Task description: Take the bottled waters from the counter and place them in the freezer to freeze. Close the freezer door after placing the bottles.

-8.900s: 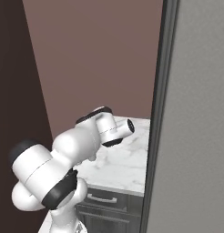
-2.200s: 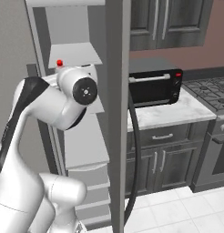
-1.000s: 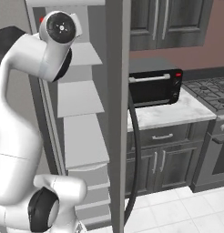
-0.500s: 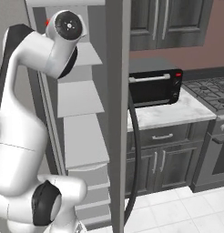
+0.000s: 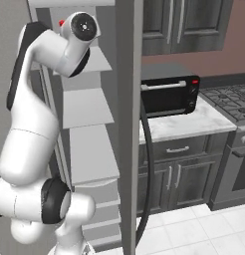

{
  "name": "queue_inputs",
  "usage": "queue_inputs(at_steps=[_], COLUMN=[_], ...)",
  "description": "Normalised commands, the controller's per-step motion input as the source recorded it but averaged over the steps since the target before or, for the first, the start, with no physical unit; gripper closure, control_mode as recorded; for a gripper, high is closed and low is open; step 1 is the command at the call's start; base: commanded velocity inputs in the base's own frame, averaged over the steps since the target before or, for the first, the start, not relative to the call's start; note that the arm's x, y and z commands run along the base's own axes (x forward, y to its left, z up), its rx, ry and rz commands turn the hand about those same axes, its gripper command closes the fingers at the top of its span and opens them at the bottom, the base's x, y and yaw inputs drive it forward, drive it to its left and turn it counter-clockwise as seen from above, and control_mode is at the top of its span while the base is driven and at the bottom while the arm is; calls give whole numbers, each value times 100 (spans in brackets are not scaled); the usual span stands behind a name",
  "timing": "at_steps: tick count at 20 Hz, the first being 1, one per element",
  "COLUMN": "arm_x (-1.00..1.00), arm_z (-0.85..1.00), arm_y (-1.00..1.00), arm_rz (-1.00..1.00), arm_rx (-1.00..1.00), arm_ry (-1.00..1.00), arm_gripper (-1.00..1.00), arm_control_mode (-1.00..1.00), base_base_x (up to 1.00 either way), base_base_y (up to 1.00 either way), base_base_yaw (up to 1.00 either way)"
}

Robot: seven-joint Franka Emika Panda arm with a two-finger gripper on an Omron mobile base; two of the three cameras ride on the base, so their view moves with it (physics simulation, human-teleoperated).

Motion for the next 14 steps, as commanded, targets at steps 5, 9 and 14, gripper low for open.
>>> queue_inputs(at_steps=[5,9,14], arm_x=[63,60,61], arm_z=[0,-6,-35], arm_y=[10,10,3], arm_rz=[0,0,0], arm_rx=[4,8,8], arm_ry=[1,6,12], arm_gripper=[100,100,100], arm_control_mode=[-100,-100,-100], base_base_x=[0,0,0], base_base_y=[0,0,0], base_base_yaw=[0,0,0])
